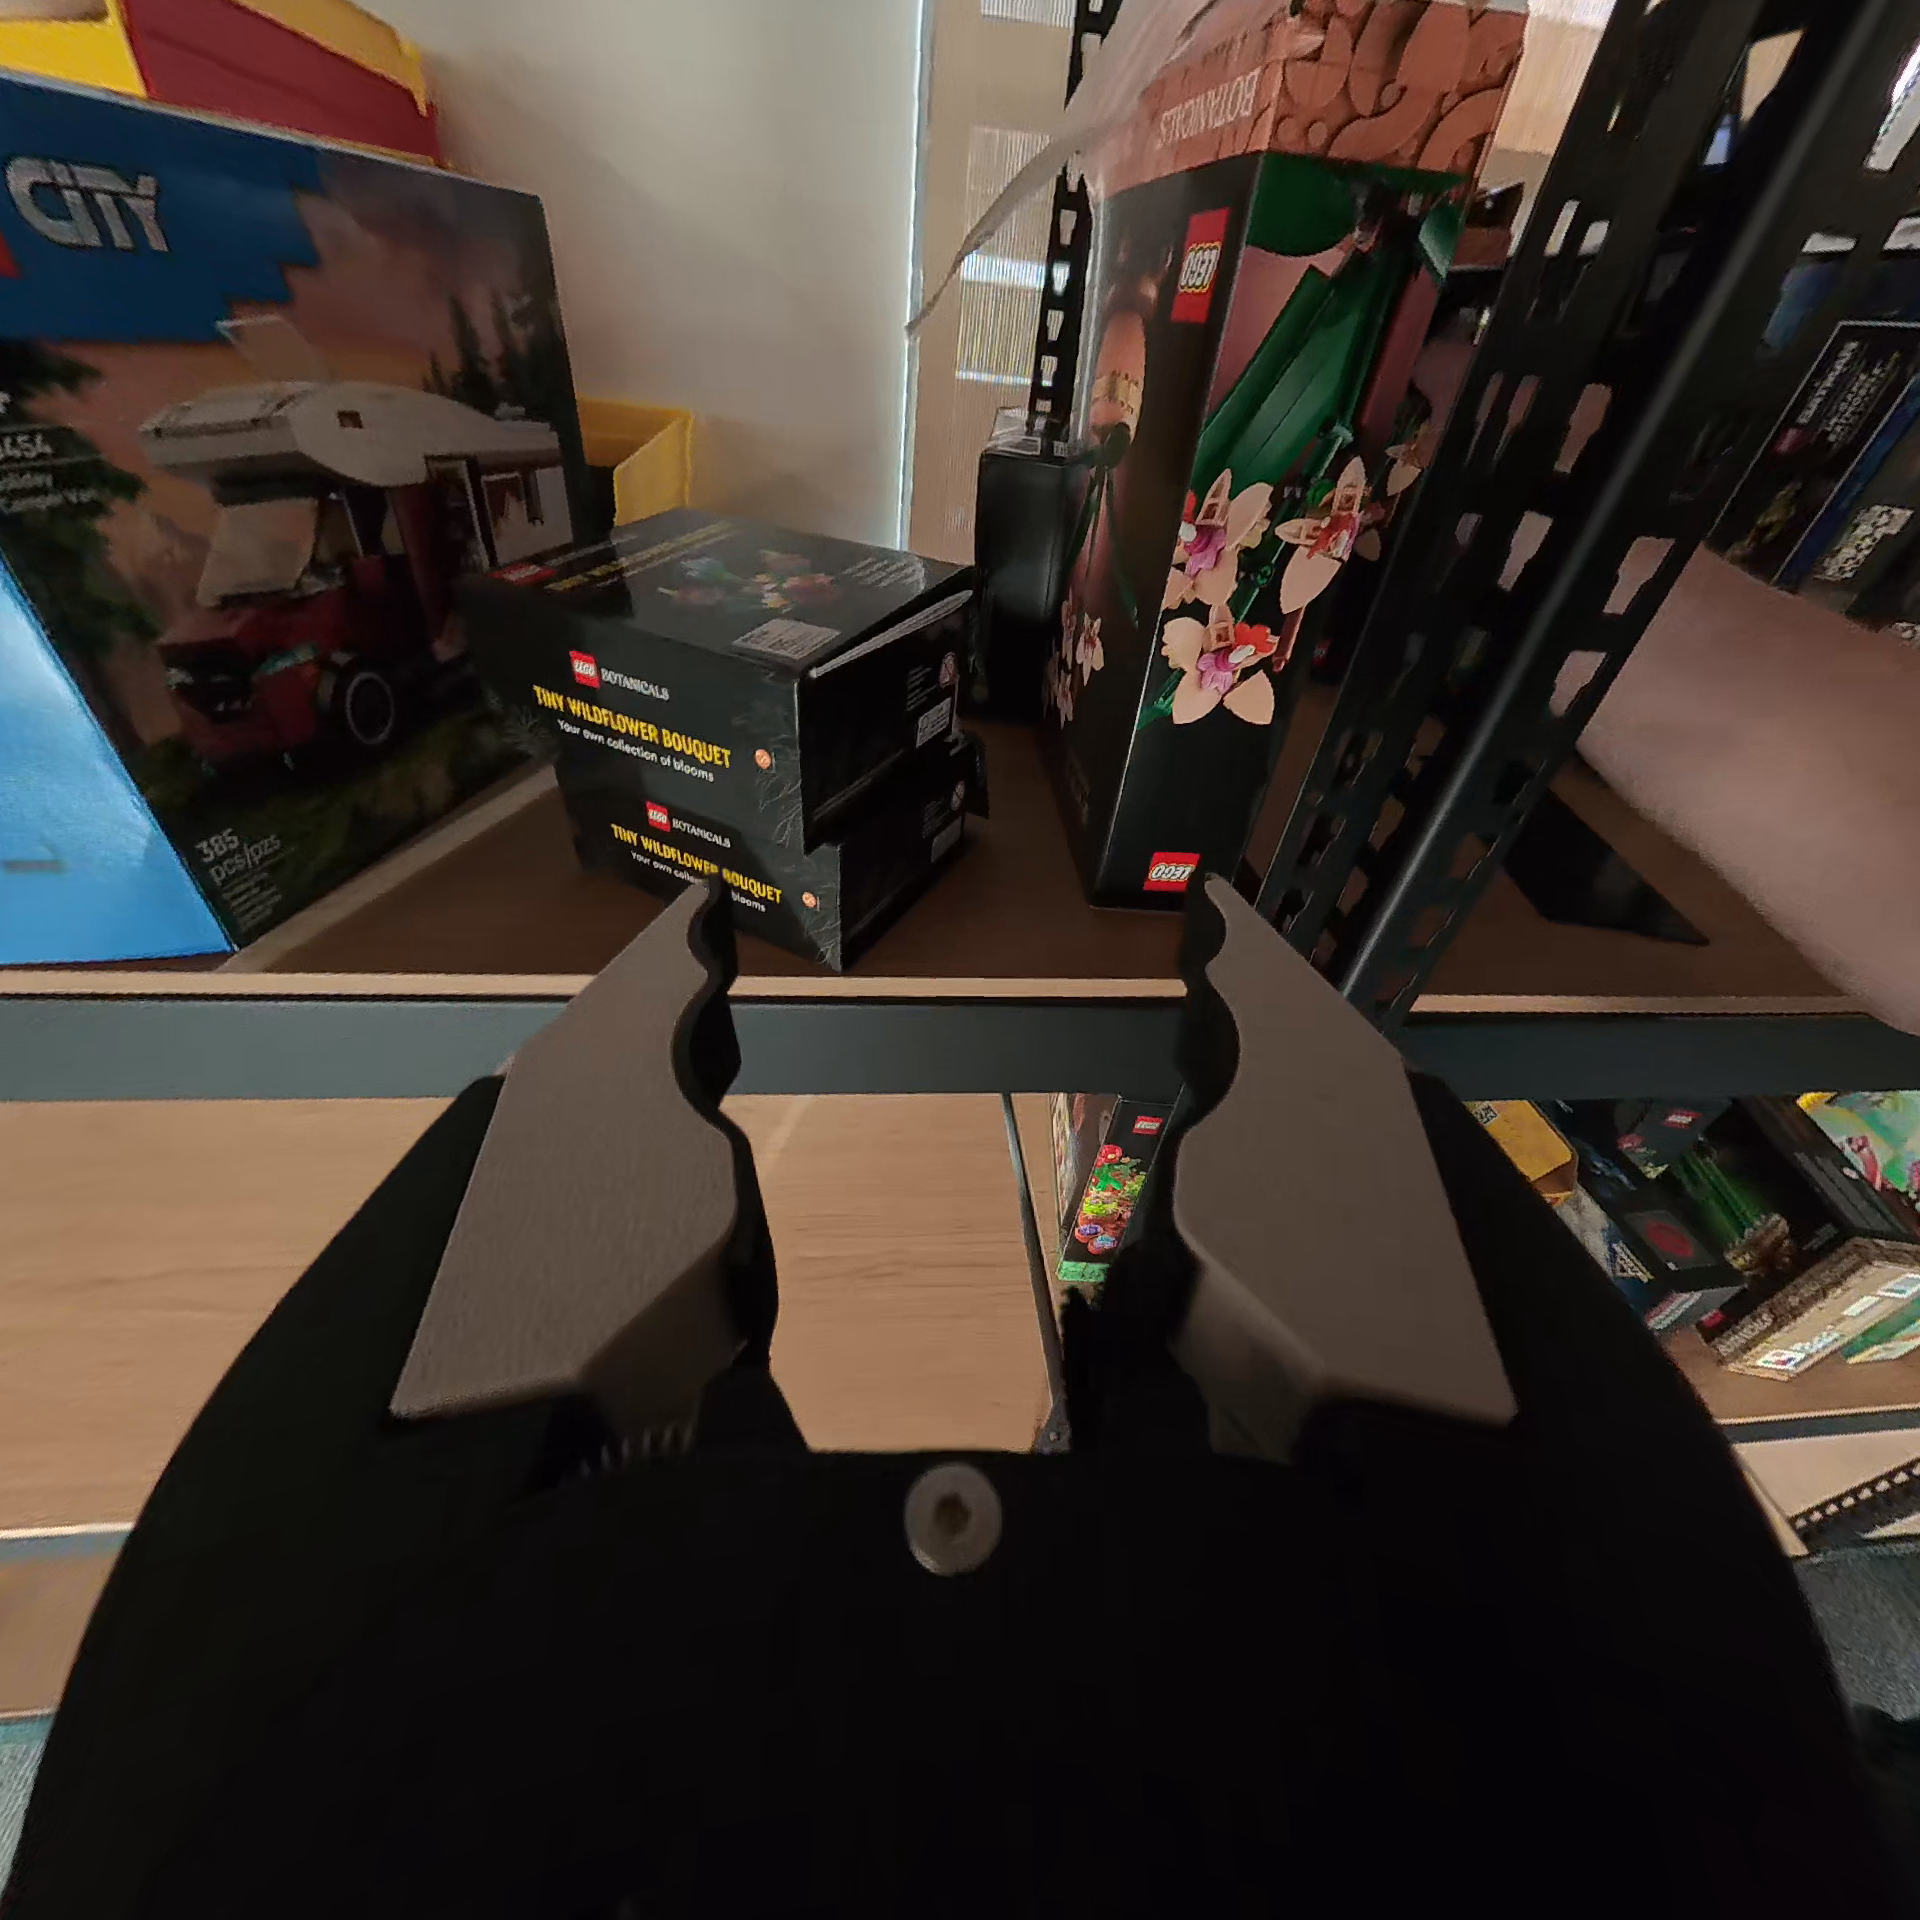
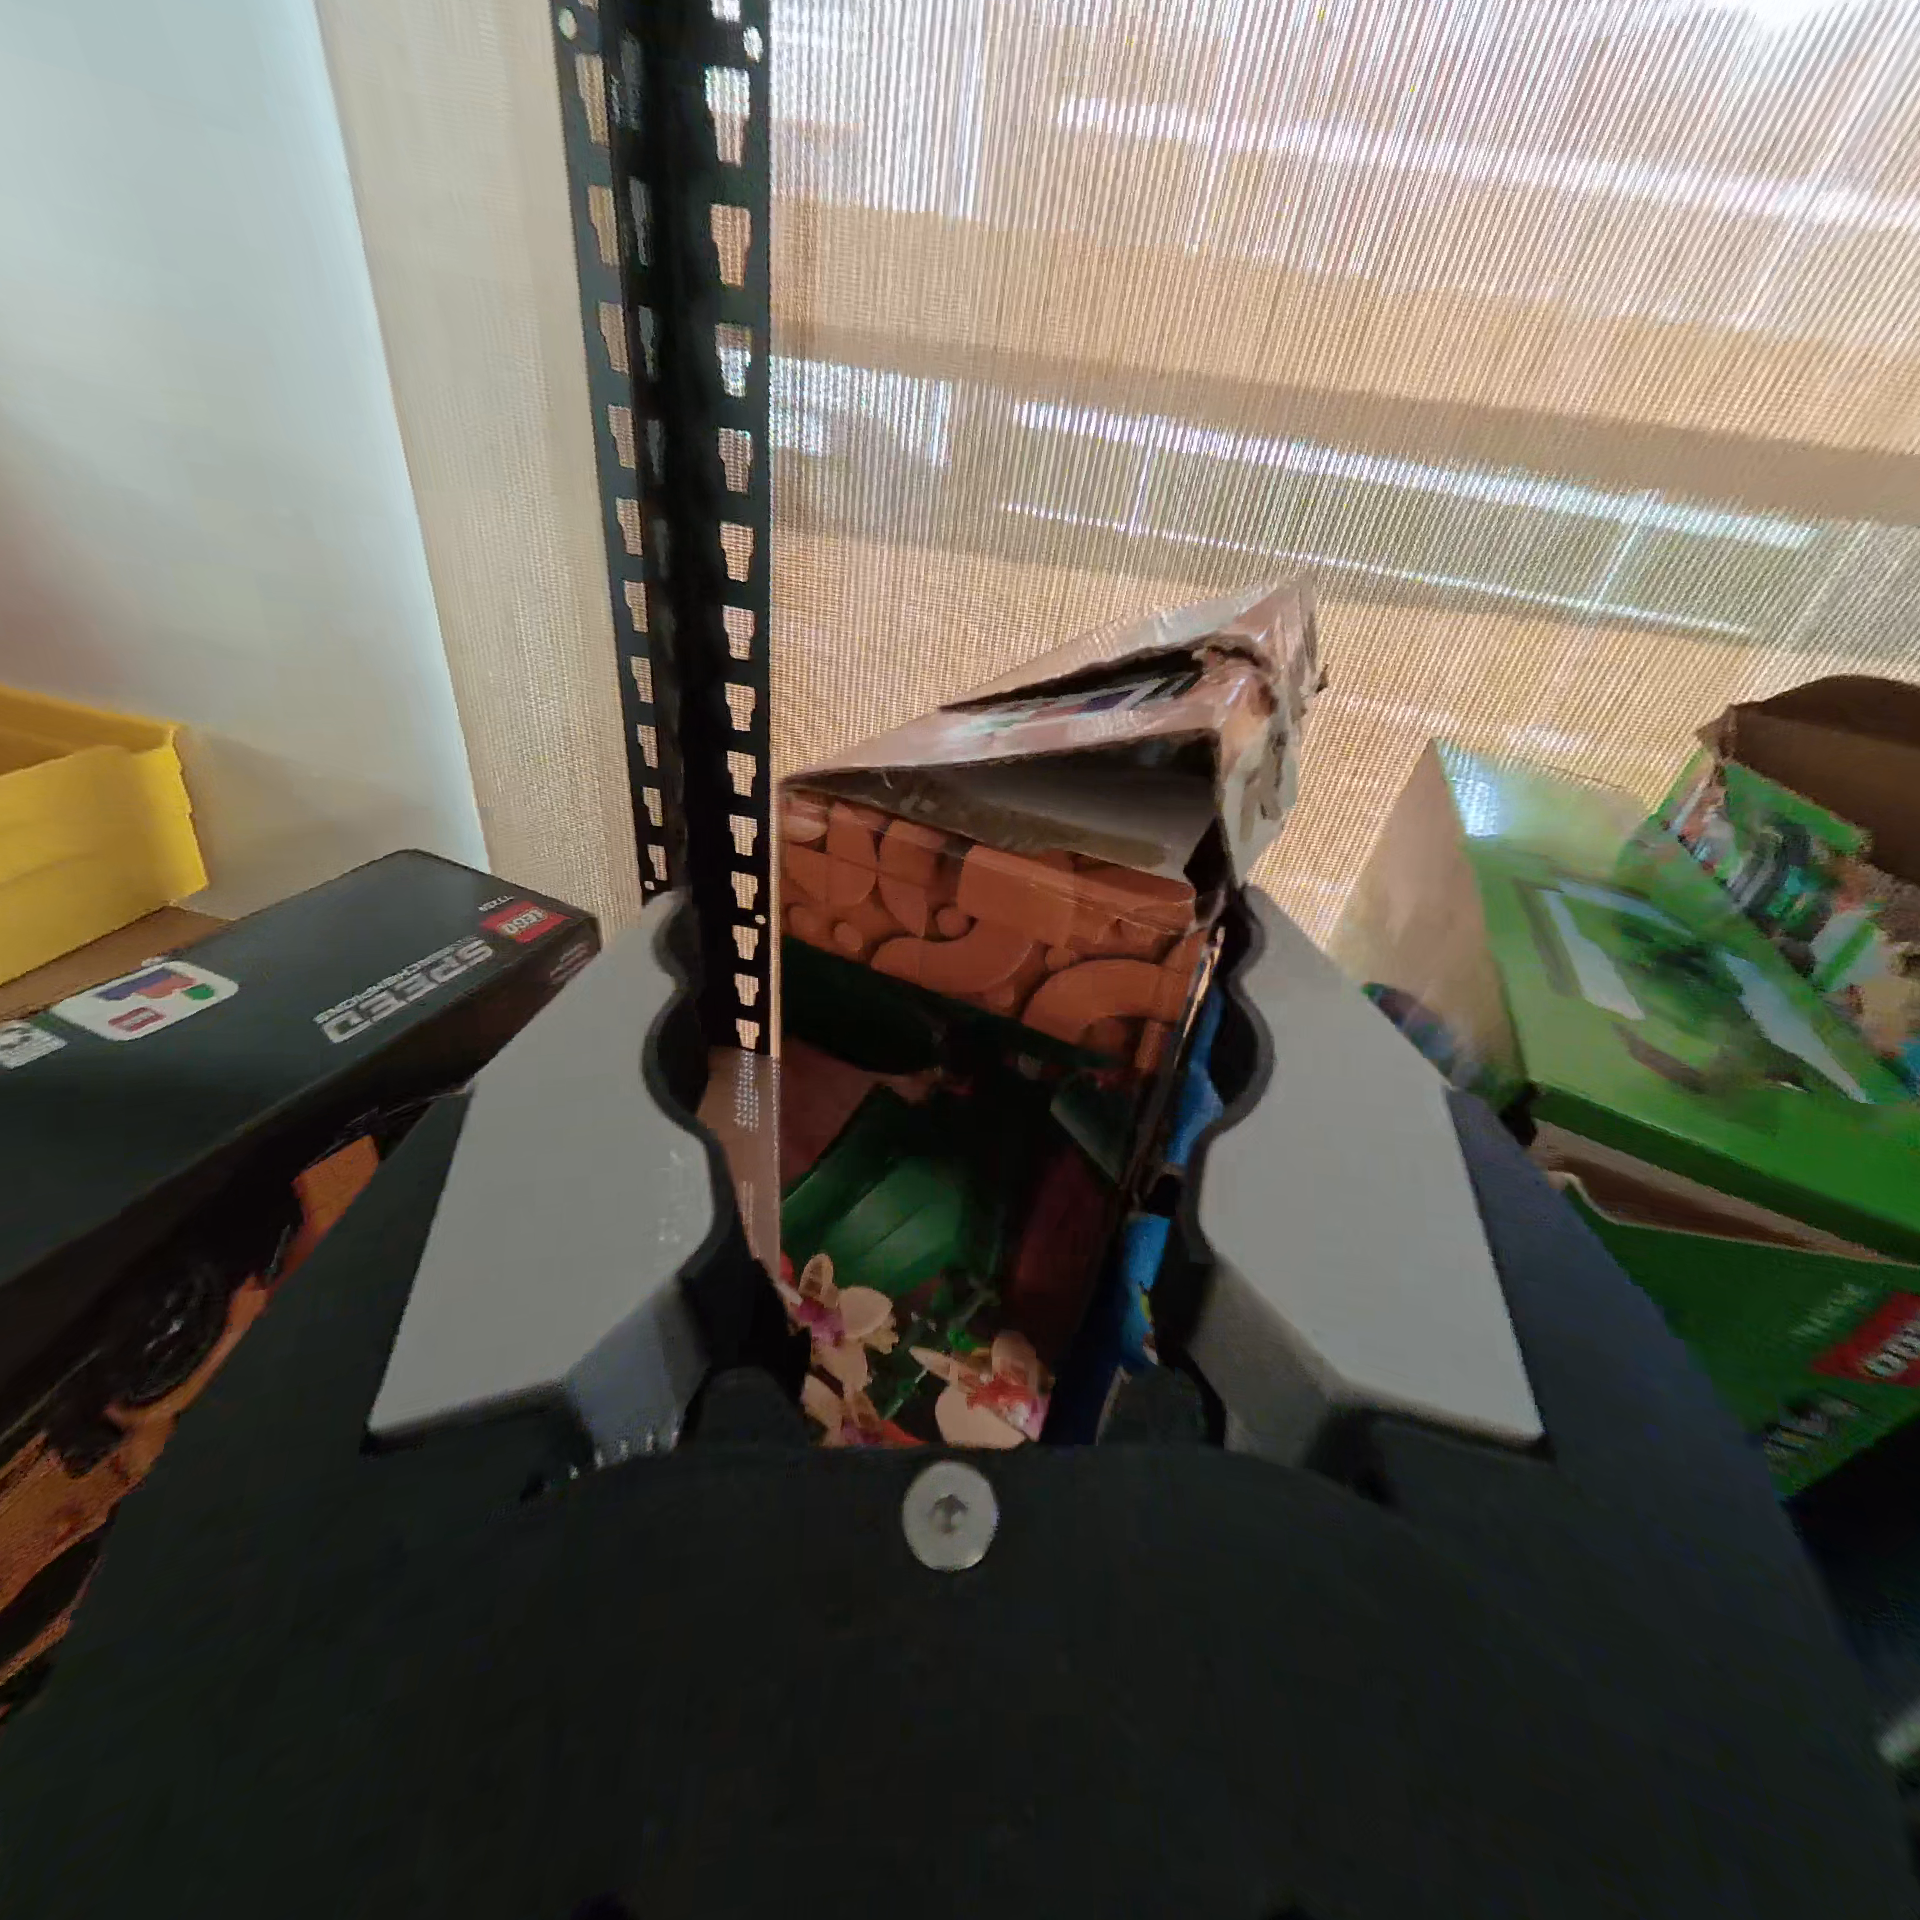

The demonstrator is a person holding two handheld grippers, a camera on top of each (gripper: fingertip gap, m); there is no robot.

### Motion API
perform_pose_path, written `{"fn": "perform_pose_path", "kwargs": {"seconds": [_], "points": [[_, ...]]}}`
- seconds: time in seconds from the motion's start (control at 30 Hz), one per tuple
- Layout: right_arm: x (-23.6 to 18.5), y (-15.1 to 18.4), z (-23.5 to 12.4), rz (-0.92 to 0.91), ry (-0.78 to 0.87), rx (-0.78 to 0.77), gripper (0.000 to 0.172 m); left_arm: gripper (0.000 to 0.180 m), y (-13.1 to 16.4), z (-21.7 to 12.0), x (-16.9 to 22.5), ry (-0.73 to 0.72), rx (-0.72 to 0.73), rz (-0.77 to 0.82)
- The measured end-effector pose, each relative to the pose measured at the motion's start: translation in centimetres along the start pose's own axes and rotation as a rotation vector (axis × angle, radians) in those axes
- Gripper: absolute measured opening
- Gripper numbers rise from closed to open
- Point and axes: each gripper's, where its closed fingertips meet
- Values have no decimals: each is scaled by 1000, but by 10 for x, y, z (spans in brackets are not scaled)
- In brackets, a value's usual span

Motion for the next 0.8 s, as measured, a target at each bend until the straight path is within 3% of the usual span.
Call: {"fn": "perform_pose_path", "kwargs": {"seconds": [0.07, 0.13, 0.33, 0.63, 0.8], "points": [[2, 0, 4, -19, 1, 15, 79, 83, 3, -1, -2, -9, -8, 4], [4, 1, 3, -13, -24, 6, 72, 83, 7, -1, -7, -37, -26, 9], [-3, 0, -19, -6, -146, 6, 68, 83, 3, 3, 3, 22, -6, 0], [-27, -11, -103, 80, -517, -11, 67, 82, -16, -9, 52, 236, 59, 64], [-33, -20, -140, 31, -567, -85, 67, 82, -16, -26, 85, 367, 68, 90]]}}
Point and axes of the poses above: each gripper's, where its closed fingertips meet, z out along the fingers, y out of its underside, x = y × z across the jaws, and after that the axes turned 7 degrees about -y, right-handed
